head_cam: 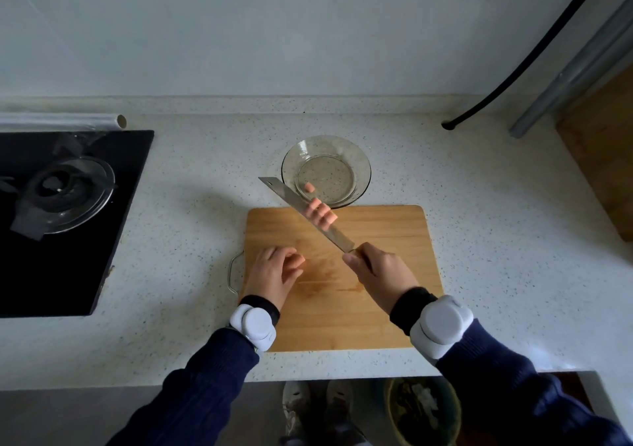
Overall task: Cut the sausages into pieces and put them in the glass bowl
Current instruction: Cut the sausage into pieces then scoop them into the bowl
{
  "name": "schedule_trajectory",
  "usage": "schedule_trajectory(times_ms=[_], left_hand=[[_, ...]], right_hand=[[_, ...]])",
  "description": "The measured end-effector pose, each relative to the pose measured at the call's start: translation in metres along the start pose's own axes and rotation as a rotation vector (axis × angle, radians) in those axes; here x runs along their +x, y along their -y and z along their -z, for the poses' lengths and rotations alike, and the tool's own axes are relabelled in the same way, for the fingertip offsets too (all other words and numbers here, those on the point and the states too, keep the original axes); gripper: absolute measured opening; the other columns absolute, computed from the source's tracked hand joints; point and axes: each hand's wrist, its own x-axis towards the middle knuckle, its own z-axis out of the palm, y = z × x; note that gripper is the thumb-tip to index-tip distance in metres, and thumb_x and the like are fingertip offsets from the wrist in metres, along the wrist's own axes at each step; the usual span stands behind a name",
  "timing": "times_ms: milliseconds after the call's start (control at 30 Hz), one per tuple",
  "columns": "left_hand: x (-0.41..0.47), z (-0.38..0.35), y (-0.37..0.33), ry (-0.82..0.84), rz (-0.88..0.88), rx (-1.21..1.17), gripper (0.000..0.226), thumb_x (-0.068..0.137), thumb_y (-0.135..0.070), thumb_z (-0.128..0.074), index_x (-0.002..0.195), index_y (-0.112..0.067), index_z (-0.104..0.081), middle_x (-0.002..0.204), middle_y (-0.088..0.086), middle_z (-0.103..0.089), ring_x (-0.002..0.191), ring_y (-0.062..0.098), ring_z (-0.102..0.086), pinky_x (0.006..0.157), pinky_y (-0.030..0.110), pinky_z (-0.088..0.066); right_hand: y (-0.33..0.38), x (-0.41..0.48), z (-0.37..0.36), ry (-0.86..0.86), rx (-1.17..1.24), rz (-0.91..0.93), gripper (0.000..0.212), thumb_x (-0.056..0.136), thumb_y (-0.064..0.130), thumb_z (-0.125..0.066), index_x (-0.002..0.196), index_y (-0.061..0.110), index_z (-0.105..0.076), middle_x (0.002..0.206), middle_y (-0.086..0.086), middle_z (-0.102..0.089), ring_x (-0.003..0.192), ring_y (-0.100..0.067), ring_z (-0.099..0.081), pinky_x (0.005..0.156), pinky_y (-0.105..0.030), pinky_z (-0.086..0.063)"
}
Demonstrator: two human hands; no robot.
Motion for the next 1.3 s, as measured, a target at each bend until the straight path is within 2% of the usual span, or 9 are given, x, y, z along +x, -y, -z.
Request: schedule_trajectory(times_ms=[267,400,533,700,833,967,1067,1133,1300], left_hand=[[0.005,0.003,0.004,0.056,0.012,0.029,0.038,0.076,-0.033,-0.071,0.105,-0.011,-0.061,0.103,0.004,-0.061,0.098,0.023,-0.056,0.079,0.032,-0.050],[0.009,0.018,-0.001,-0.031,-0.021,0.028,0.050,0.081,-0.059,-0.042,0.092,-0.013,-0.060,0.092,0.000,-0.062,0.085,0.017,-0.060,0.068,0.026,-0.052],[0.024,0.044,-0.014,-0.152,-0.016,-0.032,0.065,0.088,-0.064,-0.020,0.083,-0.009,-0.055,0.082,0.002,-0.058,0.070,0.017,-0.056,0.059,0.024,-0.049],[0.071,0.074,-0.043,-0.278,-0.128,-0.089,0.026,0.087,-0.029,-0.057,0.081,-0.003,-0.057,0.073,0.004,-0.059,0.061,0.011,-0.049,0.060,0.011,-0.036],[0.113,0.058,-0.068,0.002,-0.118,-0.068,0.018,0.081,-0.019,-0.069,0.084,-0.002,-0.061,0.083,0.010,-0.067,0.069,0.022,-0.062,0.067,0.031,-0.052],[0.134,0.040,-0.077,0.074,-0.171,-0.120,0.009,0.079,-0.010,-0.071,0.083,-0.003,-0.069,0.097,0.011,-0.069,0.077,0.021,-0.065,0.076,0.032,-0.055],[0.126,0.033,-0.075,0.003,-0.298,0.016,0.014,0.078,-0.011,-0.071,0.091,-0.008,-0.073,0.097,0.009,-0.068,0.099,0.026,-0.060,0.083,0.027,-0.048],[0.115,0.028,-0.070,-0.036,-0.337,0.134,0.020,0.075,-0.014,-0.074,0.095,-0.011,-0.072,0.099,0.009,-0.064,0.099,0.029,-0.058,0.078,0.031,-0.052],[0.118,0.015,-0.067,0.028,-0.256,0.139,0.029,0.084,-0.021,-0.065,0.110,-0.009,-0.065,0.110,0.012,-0.057,0.108,0.030,-0.051,0.086,0.037,-0.052]], right_hand=[[-0.001,0.027,0.018,-0.052,-0.195,0.016,0.040,0.088,0.051,-0.049,0.096,0.013,-0.053,0.080,0.002,-0.055,0.075,-0.024,-0.053,0.063,-0.033,-0.044],[-0.005,0.040,0.025,-0.064,-0.259,0.032,0.038,0.086,0.052,-0.050,0.097,0.016,-0.052,0.081,0.005,-0.051,0.073,-0.020,-0.048,0.064,-0.032,-0.043],[-0.010,0.053,0.033,-0.061,-0.303,0.037,0.035,0.085,0.053,-0.051,0.093,0.019,-0.051,0.082,0.006,-0.053,0.074,-0.020,-0.051,0.066,-0.032,-0.046],[-0.013,0.065,0.040,-0.052,-0.375,0.055,0.034,0.084,0.054,-0.051,0.092,0.020,-0.049,0.080,0.007,-0.050,0.077,-0.022,-0.054,0.067,-0.032,-0.047],[-0.010,0.073,0.041,-0.057,-0.429,0.081,0.039,0.085,0.055,-0.049,0.101,0.020,-0.053,0.086,0.002,-0.061,0.085,-0.024,-0.061,0.070,-0.031,-0.046],[-0.009,0.077,0.043,-0.042,-0.438,0.087,0.037,0.086,0.053,-0.049,0.105,0.021,-0.054,0.097,0.001,-0.067,0.088,-0.024,-0.061,0.071,-0.031,-0.047],[-0.010,0.080,0.044,-0.033,-0.452,0.087,0.037,0.086,0.052,-0.049,0.105,0.021,-0.054,0.100,0.001,-0.066,0.090,-0.024,-0.061,0.072,-0.031,-0.047],[-0.013,0.083,0.044,-0.032,-0.448,0.089,0.037,0.086,0.053,-0.048,0.105,0.021,-0.054,0.101,0.001,-0.066,0.090,-0.024,-0.061,0.073,-0.031,-0.047],[-0.016,0.089,0.044,-0.010,-0.452,0.092,0.038,0.087,0.052,-0.048,0.106,0.020,-0.055,0.100,0.000,-0.067,0.089,-0.025,-0.061,0.072,-0.031,-0.047]])
